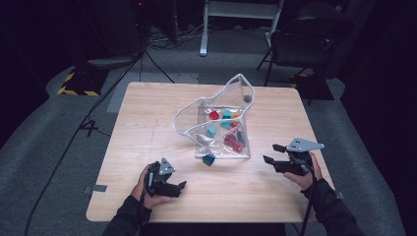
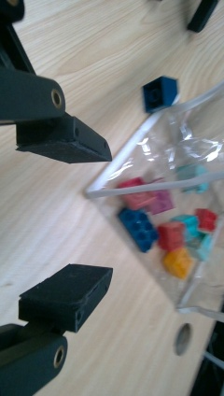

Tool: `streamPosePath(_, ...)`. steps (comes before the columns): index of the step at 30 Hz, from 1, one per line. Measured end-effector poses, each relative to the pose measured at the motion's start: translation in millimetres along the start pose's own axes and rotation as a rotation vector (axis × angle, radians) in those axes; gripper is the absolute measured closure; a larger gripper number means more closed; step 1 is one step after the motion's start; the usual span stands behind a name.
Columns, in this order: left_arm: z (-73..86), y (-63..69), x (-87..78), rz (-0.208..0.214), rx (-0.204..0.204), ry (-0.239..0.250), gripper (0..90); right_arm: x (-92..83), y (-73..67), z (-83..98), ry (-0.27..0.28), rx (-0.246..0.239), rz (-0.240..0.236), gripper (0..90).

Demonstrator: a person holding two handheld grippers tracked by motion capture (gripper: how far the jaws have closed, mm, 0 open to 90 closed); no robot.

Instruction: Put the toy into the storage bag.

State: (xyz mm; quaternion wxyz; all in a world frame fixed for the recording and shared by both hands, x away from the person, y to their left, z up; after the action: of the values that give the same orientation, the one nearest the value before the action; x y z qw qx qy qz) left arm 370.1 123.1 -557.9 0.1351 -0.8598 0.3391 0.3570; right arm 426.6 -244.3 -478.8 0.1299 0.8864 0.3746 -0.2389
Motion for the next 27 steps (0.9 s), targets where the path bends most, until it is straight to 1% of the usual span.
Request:
streamPosePath(2,-0.9,1.0,0.8,-0.001,0.003,-0.003,12.4,0.8,1.6,12.2,-0.025,0.009,-0.008,37.0)
streamPosePath(4,-2.2,2.4,2.0,0.005,0.007,-0.004,12.5,1.3,2.9,24.0,-0.045,0.015,-0.007,36.8)
streamPosePath(6,-4.3,4.4,4.2,0.009,0.008,-0.003,12.5,2.1,4.5,38.2,-0.078,0.022,-0.005,36.4)
streamPosePath(9,-7.7,7.5,7.5,0.013,0.014,-0.003,12.6,1.6,6.9,50.1,-0.104,0.024,0.005,35.9)
streamPosePath(13,-14.3,15.1,13.3,0.028,0.036,-0.010,13.2,-0.3,9.3,61.5,-0.122,0.034,0.008,34.6)
streamPosePath(15,-18.5,19.8,16.9,0.034,0.054,-0.011,13.8,-0.4,9.8,66.8,-0.128,0.042,0.009,34.1)
streamPosePath(16,-20.6,22.1,18.8,0.038,0.055,-0.007,14.4,-0.2,9.7,69.6,-0.136,0.044,0.005,33.4)
streamPosePath(21,-30.9,29.3,26.9,0.037,0.092,-0.011,16.0,3.0,8.0,81.5,-0.171,0.035,0.003,31.5)
streamPosePath(22,-33.9,31.3,29.2,0.027,0.095,-0.001,16.1,3.4,8.0,82.7,-0.173,0.036,0.003,31.0)
streamPosePath(23,-35.5,32.0,30.4,0.025,0.103,0.000,16.6,3.9,8.0,83.7,-0.161,0.046,-0.001,30.5)
streamPosePath(26,-41.4,37.9,35.0,0.046,0.102,0.007,16.9,3.9,8.4,84.5,-0.149,0.045,-0.002,29.5)
streamPosePath(27,-42.3,39.0,35.6,0.044,0.101,0.005,16.9,4.2,8.6,84.6,-0.144,0.046,-0.001,28.9)
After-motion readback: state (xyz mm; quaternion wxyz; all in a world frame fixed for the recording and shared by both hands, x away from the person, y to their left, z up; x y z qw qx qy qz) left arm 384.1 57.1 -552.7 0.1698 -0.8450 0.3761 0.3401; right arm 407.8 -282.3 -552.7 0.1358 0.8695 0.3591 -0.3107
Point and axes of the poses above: each handheld gripper's, and its own axes: x roughly forward along the jaws, z roughly out of its underside, y roughly to its right, the point moved 7 cm from there along x, roughly forward along the jaws, and after that the axes turned 2 degrees about y, right-handed, at the moved point
